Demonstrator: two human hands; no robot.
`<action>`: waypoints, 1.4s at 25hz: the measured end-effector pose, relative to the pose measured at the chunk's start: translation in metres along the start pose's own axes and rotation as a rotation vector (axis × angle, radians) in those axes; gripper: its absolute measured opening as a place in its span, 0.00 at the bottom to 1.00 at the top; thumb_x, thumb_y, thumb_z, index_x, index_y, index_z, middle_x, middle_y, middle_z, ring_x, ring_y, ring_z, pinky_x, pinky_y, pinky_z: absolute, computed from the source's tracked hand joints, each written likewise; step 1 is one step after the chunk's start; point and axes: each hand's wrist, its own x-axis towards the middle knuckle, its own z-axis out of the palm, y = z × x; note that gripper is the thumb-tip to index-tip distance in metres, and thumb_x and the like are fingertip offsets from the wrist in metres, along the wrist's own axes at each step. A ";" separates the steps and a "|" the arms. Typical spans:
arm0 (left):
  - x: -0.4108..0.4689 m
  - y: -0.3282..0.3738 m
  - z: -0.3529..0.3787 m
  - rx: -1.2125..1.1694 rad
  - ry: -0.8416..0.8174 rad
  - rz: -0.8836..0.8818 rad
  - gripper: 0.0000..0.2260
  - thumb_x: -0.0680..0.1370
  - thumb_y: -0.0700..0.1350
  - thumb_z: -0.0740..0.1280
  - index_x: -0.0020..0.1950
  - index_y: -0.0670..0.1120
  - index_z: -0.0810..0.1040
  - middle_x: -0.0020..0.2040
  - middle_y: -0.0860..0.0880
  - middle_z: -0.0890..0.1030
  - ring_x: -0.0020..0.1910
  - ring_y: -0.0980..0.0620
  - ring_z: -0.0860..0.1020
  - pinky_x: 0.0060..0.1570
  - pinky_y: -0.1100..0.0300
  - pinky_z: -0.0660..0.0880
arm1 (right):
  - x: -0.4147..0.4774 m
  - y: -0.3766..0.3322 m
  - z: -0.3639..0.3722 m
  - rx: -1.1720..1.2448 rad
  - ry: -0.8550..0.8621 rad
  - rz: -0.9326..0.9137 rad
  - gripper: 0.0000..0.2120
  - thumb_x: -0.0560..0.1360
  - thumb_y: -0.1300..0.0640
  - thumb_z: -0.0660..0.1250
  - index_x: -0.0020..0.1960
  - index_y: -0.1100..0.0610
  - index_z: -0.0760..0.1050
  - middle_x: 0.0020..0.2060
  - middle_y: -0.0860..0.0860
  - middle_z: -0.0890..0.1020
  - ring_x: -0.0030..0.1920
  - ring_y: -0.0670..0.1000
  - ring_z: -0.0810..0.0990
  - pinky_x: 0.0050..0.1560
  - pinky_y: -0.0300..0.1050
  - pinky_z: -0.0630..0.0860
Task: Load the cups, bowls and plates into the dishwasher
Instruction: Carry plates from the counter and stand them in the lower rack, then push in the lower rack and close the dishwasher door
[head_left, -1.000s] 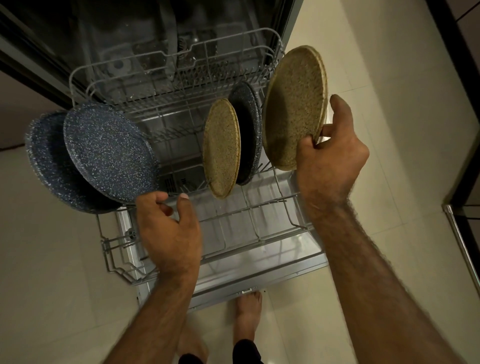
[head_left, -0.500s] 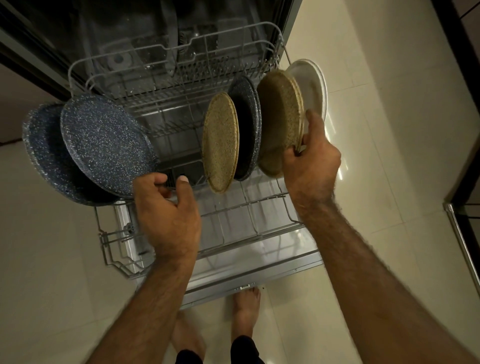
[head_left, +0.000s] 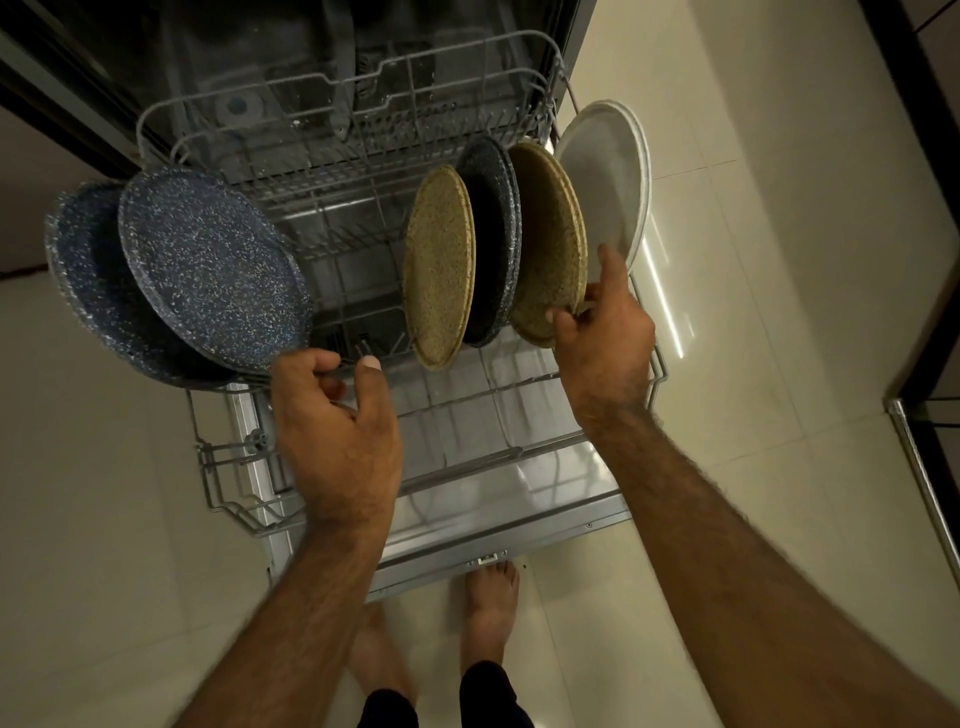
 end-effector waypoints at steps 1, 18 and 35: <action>-0.001 -0.001 -0.001 -0.010 -0.011 0.001 0.11 0.79 0.51 0.69 0.55 0.47 0.73 0.47 0.42 0.79 0.43 0.46 0.78 0.39 0.65 0.74 | 0.001 0.001 0.000 0.024 0.009 0.023 0.38 0.74 0.58 0.75 0.77 0.48 0.60 0.61 0.51 0.81 0.56 0.49 0.82 0.58 0.52 0.82; -0.033 -0.047 -0.045 0.515 -0.490 0.210 0.28 0.83 0.55 0.62 0.80 0.46 0.62 0.74 0.41 0.71 0.69 0.41 0.73 0.65 0.42 0.73 | -0.118 -0.002 0.014 -0.277 -0.265 -0.603 0.18 0.82 0.48 0.63 0.69 0.55 0.73 0.62 0.52 0.79 0.61 0.52 0.75 0.60 0.51 0.73; -0.009 -0.055 -0.036 0.874 -0.623 0.317 0.18 0.85 0.55 0.53 0.76 0.60 0.66 0.81 0.45 0.62 0.80 0.41 0.60 0.73 0.37 0.63 | -0.110 -0.027 0.052 -0.612 -0.362 -0.560 0.16 0.78 0.51 0.68 0.65 0.49 0.78 0.57 0.49 0.84 0.65 0.55 0.77 0.73 0.71 0.57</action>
